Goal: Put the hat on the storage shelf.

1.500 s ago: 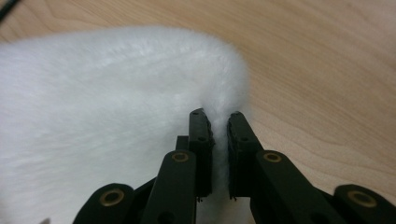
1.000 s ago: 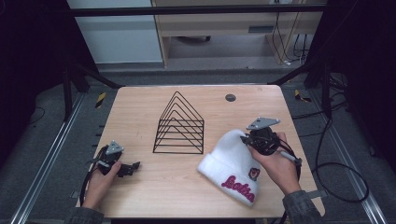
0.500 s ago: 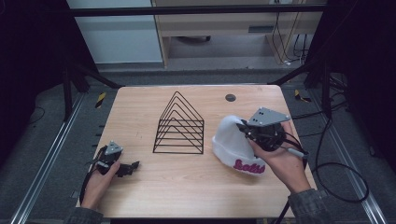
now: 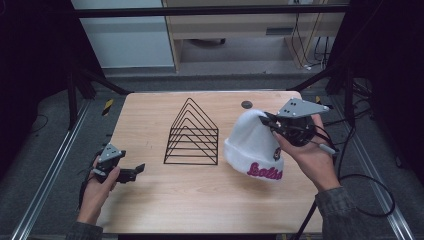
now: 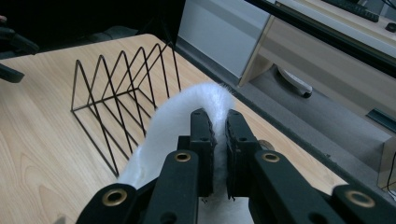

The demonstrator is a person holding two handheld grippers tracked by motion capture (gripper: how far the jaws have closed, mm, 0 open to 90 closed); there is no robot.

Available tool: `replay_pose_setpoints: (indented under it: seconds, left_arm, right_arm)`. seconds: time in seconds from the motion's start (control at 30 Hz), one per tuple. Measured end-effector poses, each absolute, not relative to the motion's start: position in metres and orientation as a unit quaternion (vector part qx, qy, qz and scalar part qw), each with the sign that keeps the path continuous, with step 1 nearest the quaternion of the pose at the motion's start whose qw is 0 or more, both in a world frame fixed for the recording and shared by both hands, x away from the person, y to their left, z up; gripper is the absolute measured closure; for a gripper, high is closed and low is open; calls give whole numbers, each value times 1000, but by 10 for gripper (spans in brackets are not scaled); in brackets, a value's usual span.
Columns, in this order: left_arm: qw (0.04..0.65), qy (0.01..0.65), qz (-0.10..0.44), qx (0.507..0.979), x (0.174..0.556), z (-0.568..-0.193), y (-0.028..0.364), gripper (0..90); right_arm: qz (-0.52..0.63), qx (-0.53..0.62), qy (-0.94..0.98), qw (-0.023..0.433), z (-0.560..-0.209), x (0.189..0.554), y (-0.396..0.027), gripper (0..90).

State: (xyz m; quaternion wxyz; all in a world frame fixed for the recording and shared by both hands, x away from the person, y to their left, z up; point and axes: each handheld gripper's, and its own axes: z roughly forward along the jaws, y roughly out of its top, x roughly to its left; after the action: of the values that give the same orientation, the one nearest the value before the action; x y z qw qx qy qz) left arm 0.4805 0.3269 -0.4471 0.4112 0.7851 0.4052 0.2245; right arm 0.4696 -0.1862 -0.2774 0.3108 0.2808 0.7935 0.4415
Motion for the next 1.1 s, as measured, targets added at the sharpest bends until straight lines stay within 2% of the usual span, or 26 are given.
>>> replay_pose_setpoints:
  seconds: [0.17,0.63,0.83,1.1]
  left_arm:
    - [413,391,220,793,486,-428,319,44]
    - [456,343,215,793,504,-346,297,60]
    - [479,325,200,790,513,-330,287,92]
    - [473,302,217,799,521,-311,267,103]
  right_arm:
    - [438,267,796,322,-267,471,-184,840]
    - [492,261,754,347,-218,495,-181,841]
    - [515,258,738,352,-210,500,-171,842]
    - [540,252,721,353,-197,509,-162,842]
